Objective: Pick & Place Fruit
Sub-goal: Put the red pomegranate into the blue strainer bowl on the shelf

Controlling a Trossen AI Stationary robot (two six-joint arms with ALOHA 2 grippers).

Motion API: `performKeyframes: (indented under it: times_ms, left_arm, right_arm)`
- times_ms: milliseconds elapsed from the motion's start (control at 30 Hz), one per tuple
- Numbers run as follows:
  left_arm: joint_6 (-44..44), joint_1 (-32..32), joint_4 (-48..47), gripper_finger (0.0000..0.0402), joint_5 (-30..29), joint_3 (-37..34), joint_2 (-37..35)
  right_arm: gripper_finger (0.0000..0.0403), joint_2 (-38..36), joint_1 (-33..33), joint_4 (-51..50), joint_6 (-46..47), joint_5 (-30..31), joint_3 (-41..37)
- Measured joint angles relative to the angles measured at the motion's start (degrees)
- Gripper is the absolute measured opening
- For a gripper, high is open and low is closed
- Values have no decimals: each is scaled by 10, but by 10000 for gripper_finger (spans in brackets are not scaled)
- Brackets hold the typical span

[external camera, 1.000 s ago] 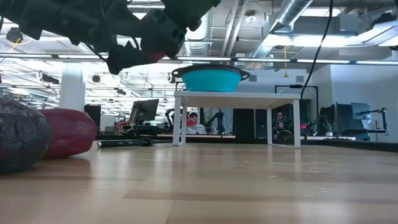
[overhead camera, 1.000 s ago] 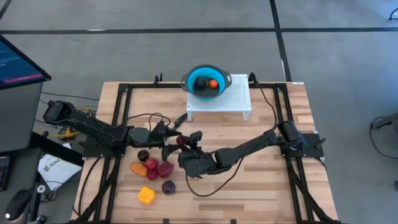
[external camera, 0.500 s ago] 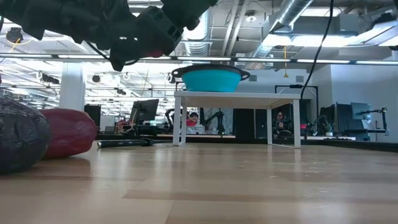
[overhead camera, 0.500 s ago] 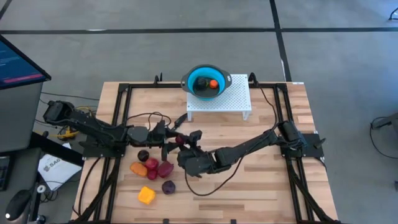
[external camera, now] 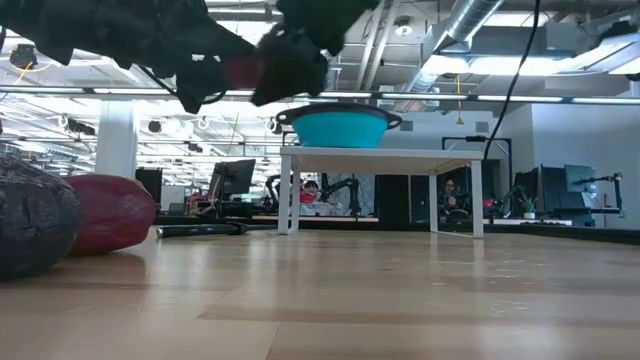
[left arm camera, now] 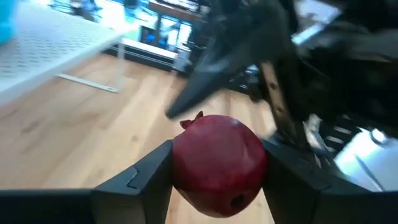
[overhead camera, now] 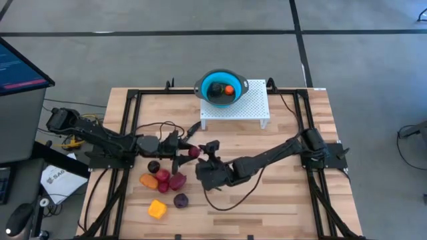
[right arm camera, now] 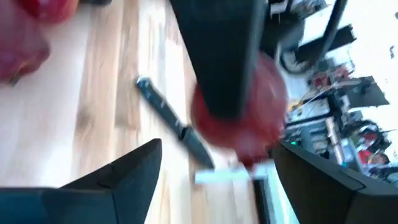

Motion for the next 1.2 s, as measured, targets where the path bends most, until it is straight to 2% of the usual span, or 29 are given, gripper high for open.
performKeyframes:
  times_ms: [100, 233, 333, 467, 567, 700, 800, 967, 1200]
  left_arm:
    - [2, 0, 0, 194, 50, 0, 0]
    - [15, 1, 0, 204, 159, 0, 0]
    - [13, 9, 0, 209, 239, 0, 0]
    - [10, 23, 4, 205, 313, 0, 0]
    - [10, 31, 13, 200, 337, 0, 0]
    - [9, 32, 32, 203, 342, 0, 0]
    - [0, 32, 54, 207, 372, 0, 0]
    - [-19, 32, 91, 205, 388, 0, 0]
    - [-22, 32, 103, 208, 390, 0, 0]
  right_arm:
    - [305, -18, 10, -74, 59, 0, 0]
    - [305, -27, 27, -99, 103, -12, 0]
    - [306, -27, 42, -70, 104, -37, -1]
    - [306, -28, 60, 84, 84, -58, -61]
    - [306, -27, 72, 258, 35, -41, -123]
    - [306, -27, 79, 516, -78, -21, -196]
    - [306, -27, 79, 637, -184, -13, -220]
    - [306, -28, 71, 669, -320, -48, -224]
    - [306, -28, 56, 688, -372, -131, -222]
